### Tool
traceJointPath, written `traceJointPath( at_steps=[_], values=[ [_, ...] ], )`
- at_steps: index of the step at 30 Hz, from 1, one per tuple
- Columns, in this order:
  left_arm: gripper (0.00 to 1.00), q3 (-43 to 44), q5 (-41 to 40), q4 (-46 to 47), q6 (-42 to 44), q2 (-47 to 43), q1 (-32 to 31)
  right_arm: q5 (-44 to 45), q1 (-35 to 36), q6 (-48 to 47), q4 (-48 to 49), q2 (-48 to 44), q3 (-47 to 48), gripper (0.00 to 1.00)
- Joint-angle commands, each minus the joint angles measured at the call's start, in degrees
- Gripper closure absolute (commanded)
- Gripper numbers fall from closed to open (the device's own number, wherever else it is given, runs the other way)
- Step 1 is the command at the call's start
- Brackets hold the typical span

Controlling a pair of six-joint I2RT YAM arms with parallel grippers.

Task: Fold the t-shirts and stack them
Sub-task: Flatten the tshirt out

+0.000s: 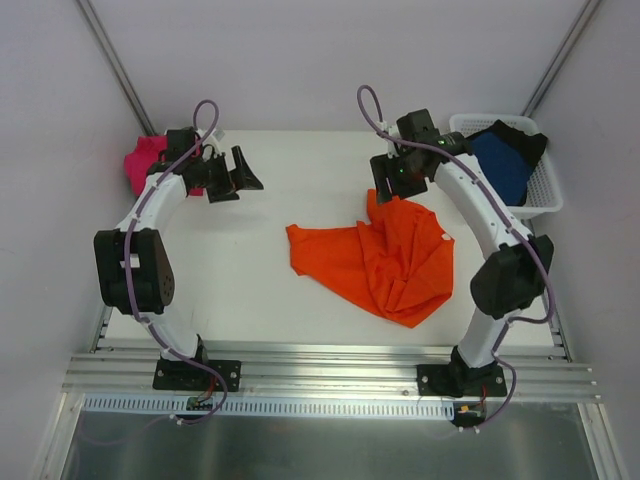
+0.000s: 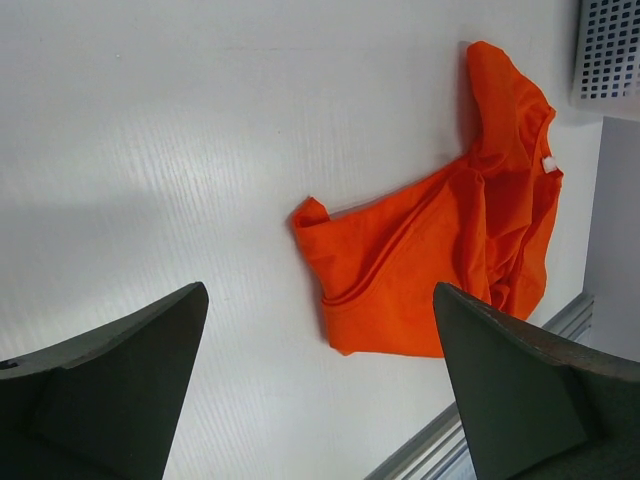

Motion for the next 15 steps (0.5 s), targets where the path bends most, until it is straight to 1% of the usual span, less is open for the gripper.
traceJointPath(
  at_steps=[1,2,3,4,5,7,10,14,15],
  values=[
    [0.03,-1.24,0.58,-1.03,1.07,-0.17,-0.2,0.74,-1.27,0.11,1.01,7.4,5.43,0.36],
    [0.04,-1.85,0.84,-1.03,0.81,0.0,-0.29,1.36,-1.62,0.11,1.1,11.24,6.58,0.37],
    [0.04,-2.2,0.76,-1.03,0.54,0.01,-0.37,1.71,-1.8,-0.06,1.1,12.85,7.9,0.37],
    [0.05,-2.55,0.58,-1.03,0.8,-0.17,-0.64,2.15,-2.06,-0.33,1.01,14.52,11.13,0.38],
    [0.05,-3.08,0.32,-1.03,1.24,-0.43,-1.25,2.41,-2.24,-0.5,0.84,17.84,12.64,0.39],
    [0.06,-3.43,0.58,-1.03,3.08,-1.4,-1.69,2.15,-2.94,0.1,0.57,20.85,16.24,0.4],
    [0.06,-3.96,1.55,-1.55,4.32,-1.49,-1.69,0.66,-3.64,0.72,0.84,26.04,18.54,0.43],
    [0.06,-4.66,1.73,-1.99,5.89,-1.49,-1.69,1.97,-4.43,1.16,1.45,32.1,24.67,0.43],
    [0.06,-4.75,1.73,-2.52,7.73,-1.75,-3.09,2.24,-4.7,1.16,1.54,33.16,26.09,0.43]
  ],
)
